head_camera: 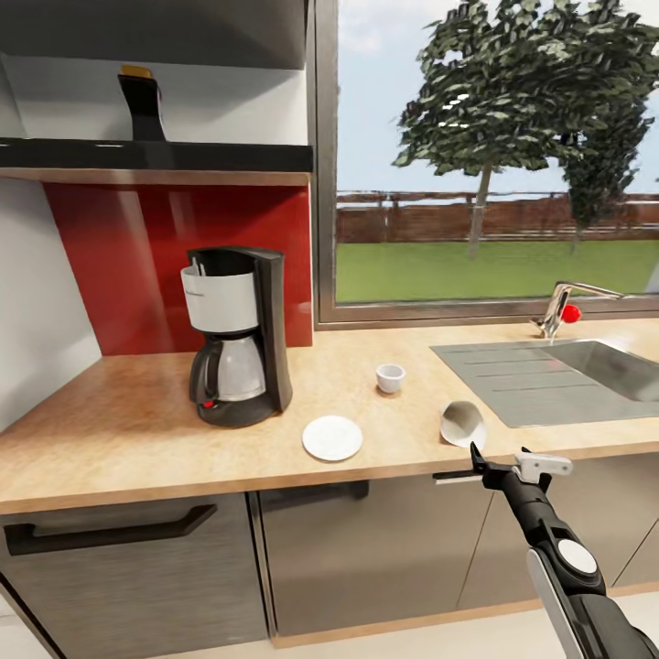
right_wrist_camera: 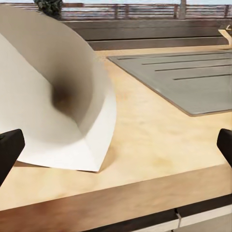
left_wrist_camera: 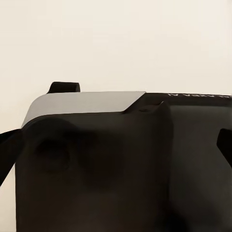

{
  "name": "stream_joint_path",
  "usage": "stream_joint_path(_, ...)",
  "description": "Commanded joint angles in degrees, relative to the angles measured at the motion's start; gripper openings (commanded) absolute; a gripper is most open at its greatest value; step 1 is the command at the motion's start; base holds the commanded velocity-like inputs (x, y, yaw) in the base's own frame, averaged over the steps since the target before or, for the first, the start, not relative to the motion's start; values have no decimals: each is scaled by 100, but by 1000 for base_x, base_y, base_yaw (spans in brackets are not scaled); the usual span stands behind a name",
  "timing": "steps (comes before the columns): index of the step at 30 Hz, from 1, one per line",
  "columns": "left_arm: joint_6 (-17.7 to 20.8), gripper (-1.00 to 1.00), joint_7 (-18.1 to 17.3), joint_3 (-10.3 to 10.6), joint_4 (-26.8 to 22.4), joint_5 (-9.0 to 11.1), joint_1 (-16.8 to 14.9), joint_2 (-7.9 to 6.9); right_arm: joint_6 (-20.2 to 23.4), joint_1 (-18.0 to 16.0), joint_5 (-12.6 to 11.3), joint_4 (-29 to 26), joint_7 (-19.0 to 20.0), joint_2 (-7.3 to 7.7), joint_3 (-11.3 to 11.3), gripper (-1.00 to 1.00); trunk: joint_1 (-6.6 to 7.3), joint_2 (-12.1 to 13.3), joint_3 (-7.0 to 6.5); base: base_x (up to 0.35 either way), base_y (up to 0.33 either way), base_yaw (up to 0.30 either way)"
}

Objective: Set up a coffee station on the kitchen countertop: keep the coffee maker on the countertop, move the bottle of coffee from the kitchen shelf to the counter next to the coffee maker, place a paper coffee filter on top of the coffee maker, put the saucer next to the coffee maker with the coffee cup on the saucer, and place the electric kettle next to the coffee maker.

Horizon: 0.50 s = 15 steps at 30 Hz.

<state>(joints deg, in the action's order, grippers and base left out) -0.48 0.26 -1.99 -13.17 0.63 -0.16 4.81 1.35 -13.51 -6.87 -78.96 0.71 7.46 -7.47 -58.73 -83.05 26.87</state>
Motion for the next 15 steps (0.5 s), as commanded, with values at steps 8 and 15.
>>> stream_joint_path(8, -5, 100, 5, -20, -2, 7, -2, 3, 14, -2, -60, -5, 5, 1, 0, 100, 0, -3, 6, 52, -4, 0)
stream_joint_path(15, -5, 100, 3, -20, -2, 7, -2, 3, 14, -2, -60, -5, 8, 1, 0, 100, 0, -3, 6, 21, 0, 0)
